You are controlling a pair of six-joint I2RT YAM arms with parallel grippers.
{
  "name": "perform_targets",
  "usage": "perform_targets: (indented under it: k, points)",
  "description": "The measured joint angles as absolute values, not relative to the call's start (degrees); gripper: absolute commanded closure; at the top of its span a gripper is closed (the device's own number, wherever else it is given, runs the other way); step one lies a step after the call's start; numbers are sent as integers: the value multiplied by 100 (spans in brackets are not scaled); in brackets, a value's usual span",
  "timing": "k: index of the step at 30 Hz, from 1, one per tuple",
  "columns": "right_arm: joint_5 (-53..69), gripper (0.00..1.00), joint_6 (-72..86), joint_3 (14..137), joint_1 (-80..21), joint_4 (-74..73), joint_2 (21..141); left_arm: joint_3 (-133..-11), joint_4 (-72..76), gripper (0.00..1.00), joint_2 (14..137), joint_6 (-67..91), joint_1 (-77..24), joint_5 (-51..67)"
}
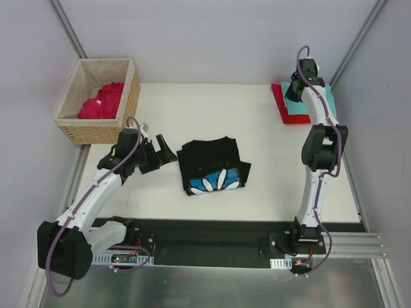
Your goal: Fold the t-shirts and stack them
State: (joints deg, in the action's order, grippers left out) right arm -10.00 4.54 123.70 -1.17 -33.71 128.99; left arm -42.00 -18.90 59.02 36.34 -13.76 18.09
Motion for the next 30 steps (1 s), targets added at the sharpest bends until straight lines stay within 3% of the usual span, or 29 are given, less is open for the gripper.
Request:
perform_targets:
  k: [16, 30]
  points:
    - [-1286, 100, 499, 13391, 419, -2934, 13773, -4206, -1632, 1, 6672, 3479, -1151, 2324]
    - [-799, 99, 1313, 13469, 587, -3704, 14444, -4206, -1518, 1, 6742, 3500, -1111, 2473]
